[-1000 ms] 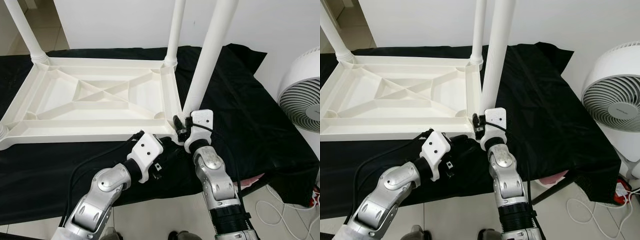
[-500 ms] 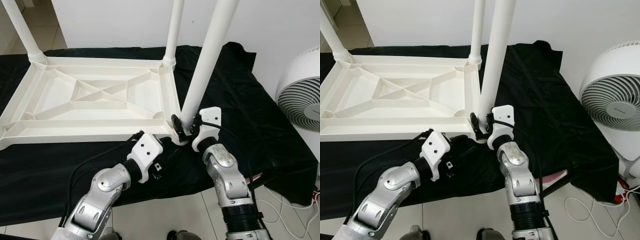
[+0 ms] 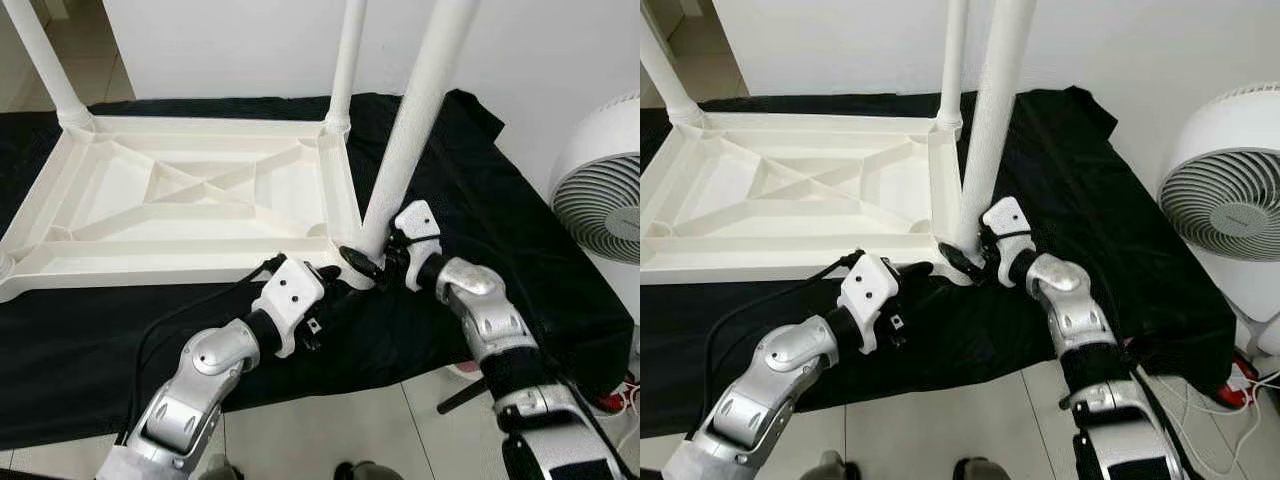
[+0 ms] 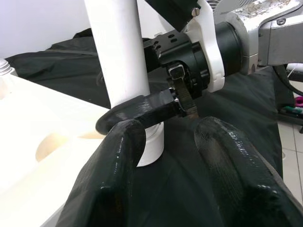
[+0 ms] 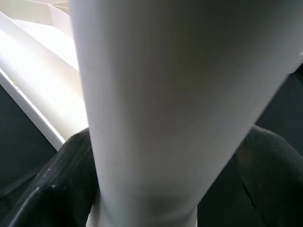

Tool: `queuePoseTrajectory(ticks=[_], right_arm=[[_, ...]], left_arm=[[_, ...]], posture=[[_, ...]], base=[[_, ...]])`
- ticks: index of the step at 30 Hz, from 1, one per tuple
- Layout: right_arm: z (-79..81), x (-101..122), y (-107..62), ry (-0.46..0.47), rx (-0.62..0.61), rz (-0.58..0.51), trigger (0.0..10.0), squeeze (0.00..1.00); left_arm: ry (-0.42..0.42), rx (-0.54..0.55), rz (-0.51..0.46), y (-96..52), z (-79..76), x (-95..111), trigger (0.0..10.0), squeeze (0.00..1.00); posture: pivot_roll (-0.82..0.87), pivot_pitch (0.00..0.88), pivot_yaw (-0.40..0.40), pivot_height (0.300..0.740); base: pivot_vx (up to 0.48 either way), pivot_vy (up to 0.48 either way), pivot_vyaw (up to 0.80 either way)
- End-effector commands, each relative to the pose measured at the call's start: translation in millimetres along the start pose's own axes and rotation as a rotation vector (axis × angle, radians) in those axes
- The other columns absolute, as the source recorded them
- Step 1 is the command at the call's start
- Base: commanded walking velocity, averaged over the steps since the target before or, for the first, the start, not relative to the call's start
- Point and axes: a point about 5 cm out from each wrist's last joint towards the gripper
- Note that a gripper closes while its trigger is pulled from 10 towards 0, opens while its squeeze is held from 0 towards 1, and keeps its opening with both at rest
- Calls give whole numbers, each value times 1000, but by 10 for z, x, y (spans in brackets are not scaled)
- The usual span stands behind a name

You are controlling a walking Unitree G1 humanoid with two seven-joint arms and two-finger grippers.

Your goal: Building children table

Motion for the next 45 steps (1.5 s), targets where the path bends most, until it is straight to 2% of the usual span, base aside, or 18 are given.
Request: queuePoseTrajectory(ticks=[1,2,3,4,5,6,13,17,18,20,21,30,31,32,34,36,41,45], right_arm=[[27,-43,23,-14,39,24,10000,0],[25,-39,72,-22,74,25,8941,0],[25,-39,72,-22,74,25,8941,0],[35,-39,121,-31,106,30,1451,0],[35,-39,121,-31,106,30,1451,0],[37,-43,149,-35,130,29,0,0],[60,-128,165,-21,186,30,0,0],[46,-176,131,1,172,26,0,0],[37,-181,119,15,147,23,9373,0],[31,-184,113,23,130,20,9373,0],[31,-183,102,40,106,13,10000,0],[126,-176,69,57,-23,-8,10000,0],[174,-161,60,88,-87,-17,10000,0],[174,-161,60,88,-87,-17,10000,0],[288,-118,44,174,-225,-25,10000,0],[288,-118,44,174,-225,-25,10000,0],[455,-53,56,271,-446,18,10000,0],[511,-5,69,292,-496,17,10000,0]], left_arm=[[-7,-7,14,0,12,-20,10000,0],[-5,-3,13,-3,18,-14,10000,0],[-5,-3,13,-3,18,-14,10000,0],[-4,2,12,-8,19,-9,10000,0],[-4,2,12,-8,19,-9,10000,0],[-3,5,11,-12,19,-6,10000,0],[-4,15,9,-22,12,-4,10000,0],[-6,14,10,-20,9,-7,10000,0],[-6,13,9,-18,9,-8,10000,0],[-7,12,9,-17,9,-8,10000,0],[-7,11,9,-15,6,-7,10000,0],[-12,-1,13,-10,-9,-17,10000,0],[-9,-9,23,-11,-22,-33,10000,0],[-9,-9,23,-11,-22,-33,10000,0],[-7,-20,34,-10,-44,-59,10000,0],[-7,-20,34,-10,-44,-59,10000,0],[-10,-25,33,6,-56,-64,10000,0],[-11,-24,32,6,-60,-67,10000,0]], posture=[[-14,73,-14,740],[-6,70,-17,740],[-6,70,-17,740],[2,69,-20,740],[2,69,-20,740],[2,69,-20,740],[12,72,-26,740],[8,74,-25,740],[8,74,-25,740],[8,74,-25,740],[2,75,-22,740],[-14,92,-12,740],[-19,95,-11,740],[-19,95,-11,740],[-30,104,-9,740],[-30,104,-9,740],[-32,104,-14,740],[-29,101,-24,740]], base=[[0,0,0],[0,0,0],[0,0,0],[0,0,0],[0,0,0],[0,0,0],[0,0,0],[0,0,0],[0,0,0],[0,0,0],[0,0,0],[0,0,0],[0,0,0],[0,0,0],[0,0,0],[0,0,0],[0,0,0],[0,0,0]])
Point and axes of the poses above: a point about 5 cm out from each wrist's last joint towards the gripper, its own y axis pointing out of the wrist towards the gripper, its own x axis along the axis of the wrist's last joint, z = x × y, and after that the axes turned 13 degrees about -y, right-handed
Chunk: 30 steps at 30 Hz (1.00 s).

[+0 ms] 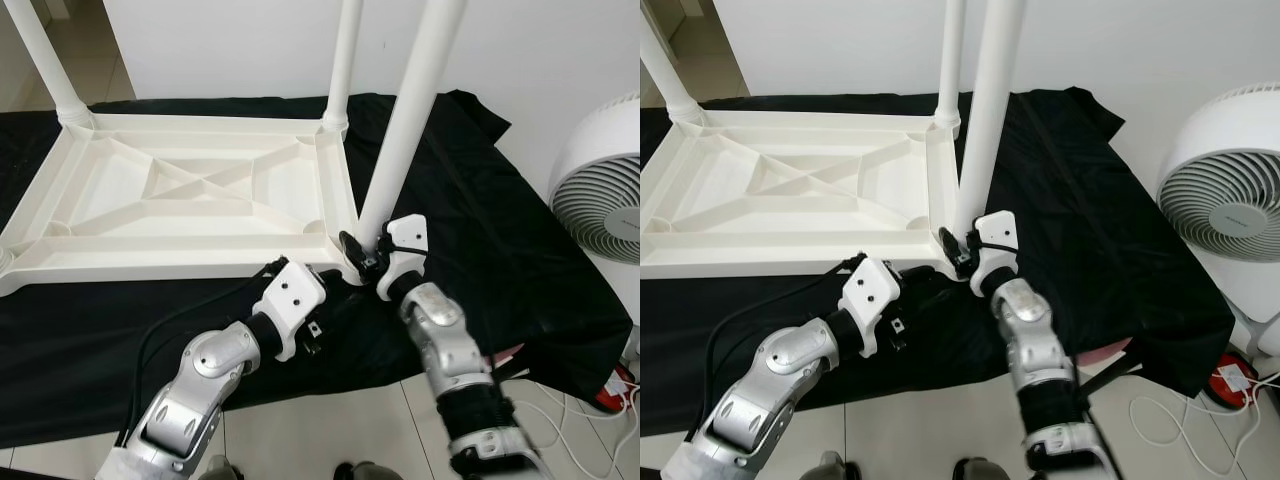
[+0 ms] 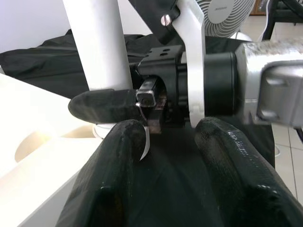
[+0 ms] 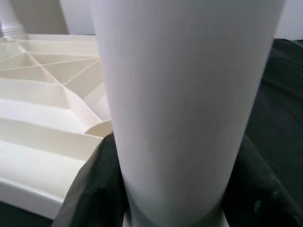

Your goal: Building children table

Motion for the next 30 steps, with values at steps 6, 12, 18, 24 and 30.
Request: queuePoseTrajectory(ticks=[6,12,18,24,30], right_arm=[[119,-12,-58,49,-99,53,10000,0],[80,66,-92,55,-112,33,10000,1000],[-35,78,-98,28,-123,19,10000,1000],[-68,167,-245,25,-108,-56,10000,0],[-115,282,-584,-4,-53,-108,10000,0]], left_arm=[[-6,-7,16,6,-29,-38,10000,0],[-4,-8,15,5,-31,-37,10000,0],[-3,-8,13,13,-30,-38,10000,0],[-4,-4,14,-5,-42,-54,10000,0],[-2,-6,20,-36,-31,-46,10000,0]], posture=[[-25,98,-27,740],[-24,92,-31,740],[-22,76,-40,740],[-18,72,-42,740],[-36,77,-29,740]], base=[[0,0,0],[0,0,0],[0,0,0],[0,0,0],[0,0,0]])
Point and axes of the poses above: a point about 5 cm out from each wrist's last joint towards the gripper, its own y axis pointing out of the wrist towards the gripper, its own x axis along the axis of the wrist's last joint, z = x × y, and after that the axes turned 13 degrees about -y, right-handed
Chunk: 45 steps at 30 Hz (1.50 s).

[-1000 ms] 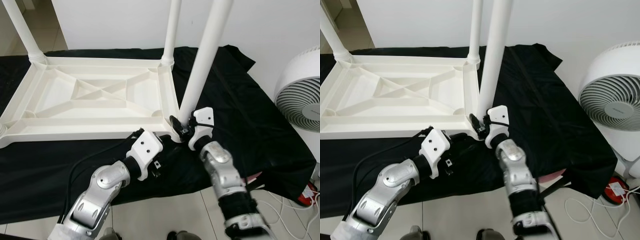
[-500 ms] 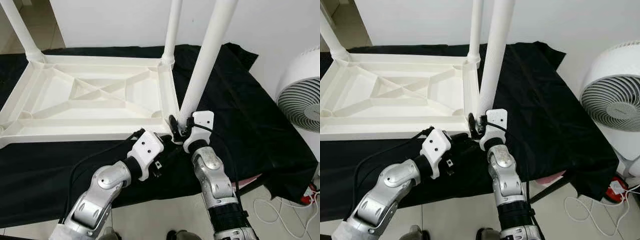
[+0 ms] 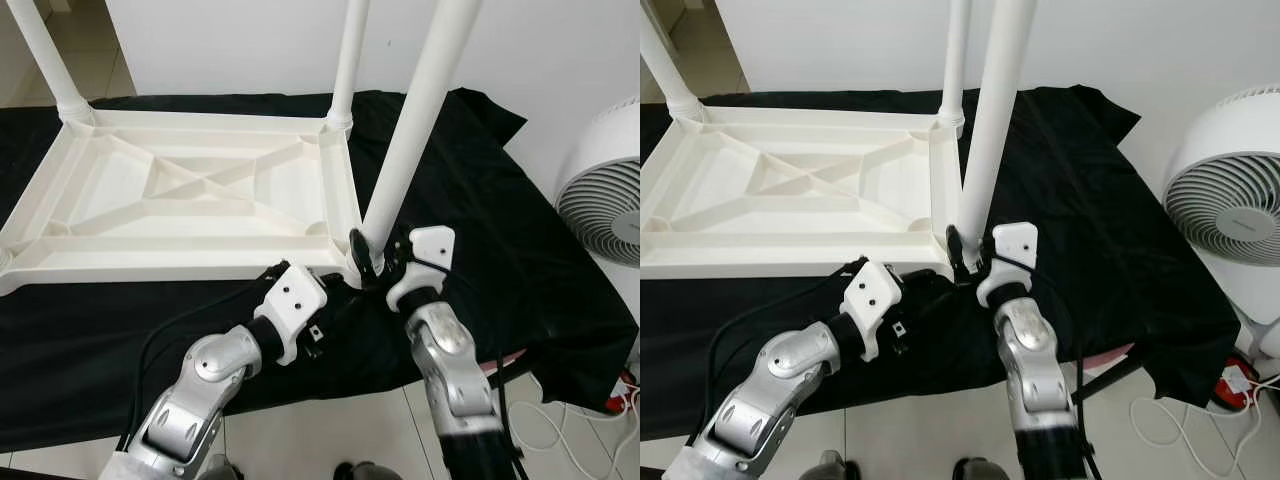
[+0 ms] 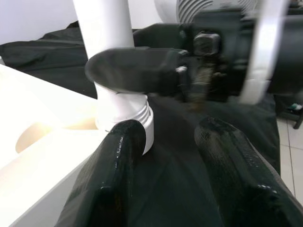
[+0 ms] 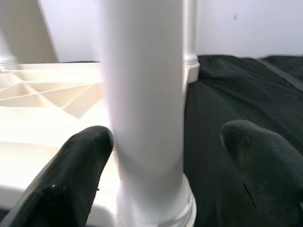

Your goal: Building children table

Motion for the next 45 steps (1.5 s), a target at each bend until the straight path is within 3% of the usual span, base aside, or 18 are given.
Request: queuePoseTrajectory(ticks=[1,6,7,8,15,18,19,20,21,23,24,34,37,40,42,45], right_arm=[[-29,69,-90,-2,22,-22,10000,0],[-83,71,-259,-7,47,-11,10000,0],[-84,71,-282,-11,55,-12,6039,0],[-73,69,-287,-7,70,-15,0,0],[-37,57,-270,13,112,-25,0,0],[33,2,-221,67,200,-13,0,0],[52,-19,-204,87,233,-6,1137,0],[52,-19,-204,87,233,-6,1137,0],[60,-50,-166,118,272,5,4510,0],[60,-50,-166,118,272,5,4510,0],[54,-77,-131,130,298,16,10000,0],[-262,-148,185,50,334,15,10000,0],[-262,-148,185,50,334,15,10000,0],[-428,-150,280,24,345,20,10000,0],[-428,-150,280,24,345,20,10000,0],[-618,-172,393,-34,364,37,10000,0]], left_arm=[[3,-4,11,-14,-12,-11,10000,0],[17,-16,27,-34,12,-16,10000,0],[19,-17,31,-40,24,-17,10000,0],[26,-17,34,-42,43,-11,10000,0],[43,-14,33,-37,88,19,10000,0],[48,-11,19,-20,103,62,10000,0],[50,-11,12,-11,106,82,10000,0],[50,-11,12,-11,106,82,10000,0],[47,-9,1,1,108,109,10000,0],[47,-9,1,1,108,109,10000,0],[46,-9,-6,10,107,126,10000,0],[47,-12,-21,15,87,168,10000,0],[47,-12,-21,15,87,168,10000,0],[44,-7,-21,24,86,152,10000,0],[44,-7,-21,24,86,152,10000,0],[28,6,-8,69,77,107,10000,0]], posture=[[-36,77,-29,740],[-42,77,-19,740],[-45,75,-16,740],[-45,75,-16,740],[-45,75,-16,740],[-37,66,-12,740],[-37,66,-12,740],[-37,66,-12,740],[-32,65,-12,740],[-32,65,-12,740],[-30,64,-11,740],[-17,65,-16,740],[-17,65,-16,740],[-15,69,-20,740],[-15,69,-20,740],[-15,69,-20,740]], base=[[0,0,0],[0,0,0],[0,0,0],[0,0,0],[0,0,0],[0,0,0],[0,0,0],[0,0,0],[0,0,0],[0,0,0],[0,0,0],[0,0,0],[0,0,0],[0,0,0],[0,0,0],[0,0,0]])
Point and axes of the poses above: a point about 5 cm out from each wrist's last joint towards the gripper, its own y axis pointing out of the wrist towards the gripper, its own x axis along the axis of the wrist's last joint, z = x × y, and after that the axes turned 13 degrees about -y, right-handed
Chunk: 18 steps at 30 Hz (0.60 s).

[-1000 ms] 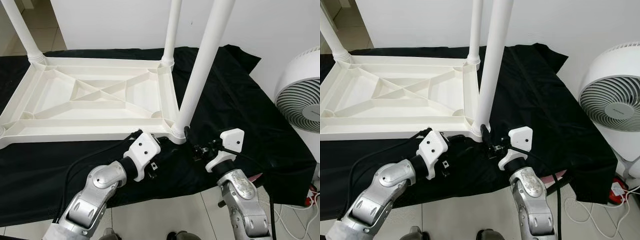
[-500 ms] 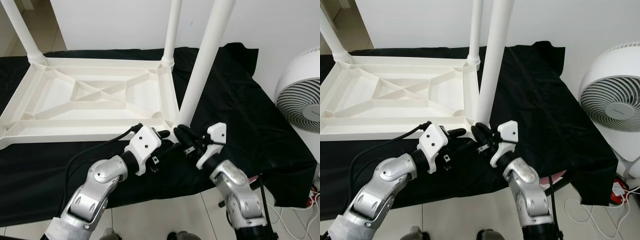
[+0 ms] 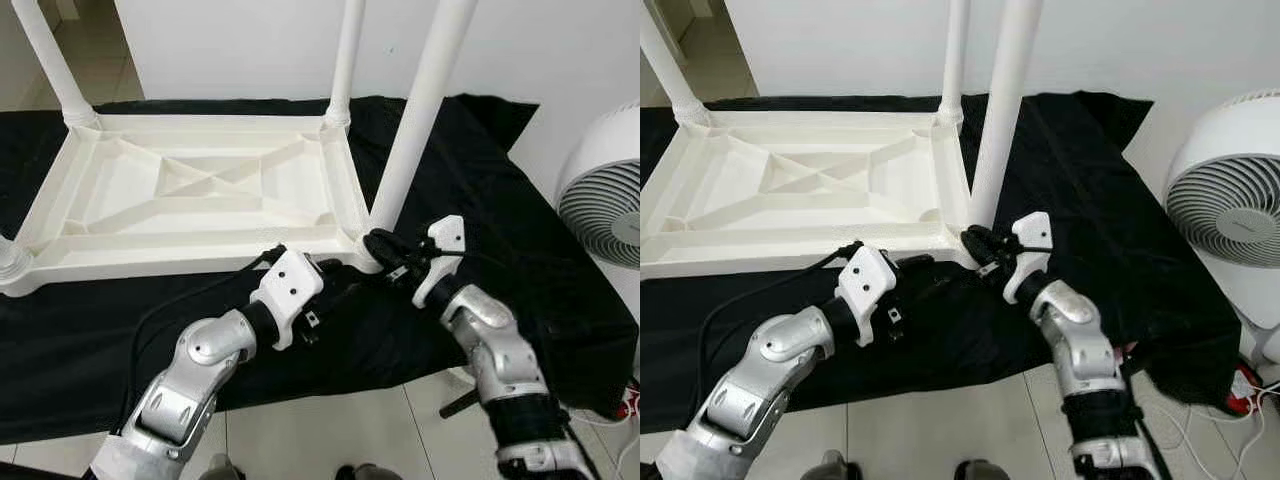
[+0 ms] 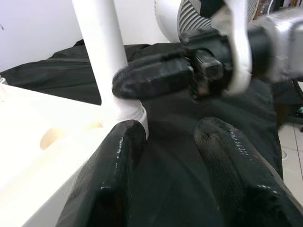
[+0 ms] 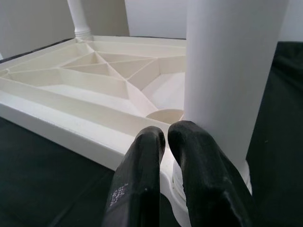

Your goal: Building children table

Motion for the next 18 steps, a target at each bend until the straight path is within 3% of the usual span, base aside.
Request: queuePoseTrajectory(ticks=[1,4,6,10,15,18], right_arm=[[-231,-13,-23,-55,-43,14,10000,0],[-310,-18,-6,-71,-58,27,10000,0],[-442,-18,18,-100,-93,47,10000,0],[-558,-17,21,-110,-146,54,10000,0],[-707,4,-41,-148,-329,63,10000,0],[-692,16,-64,-131,-378,43,10000,0]], left_arm=[[-23,45,18,60,8,-60,10000,0],[-21,68,20,100,21,-86,10000,0],[-52,106,27,218,43,-131,10000,0],[-87,166,14,368,80,-123,10000,0],[-127,328,12,445,290,-122,10000,0],[-121,379,8,440,373,-113,10000,0]], posture=[[-39,74,-7,740],[-40,76,-8,740],[-38,81,-9,740],[-44,95,-4,740],[-44,104,0,740],[-45,107,1,740]], base=[[0,0,0],[0,0,0],[0,0,0],[0,0,0],[0,0,0],[0,0,0]])
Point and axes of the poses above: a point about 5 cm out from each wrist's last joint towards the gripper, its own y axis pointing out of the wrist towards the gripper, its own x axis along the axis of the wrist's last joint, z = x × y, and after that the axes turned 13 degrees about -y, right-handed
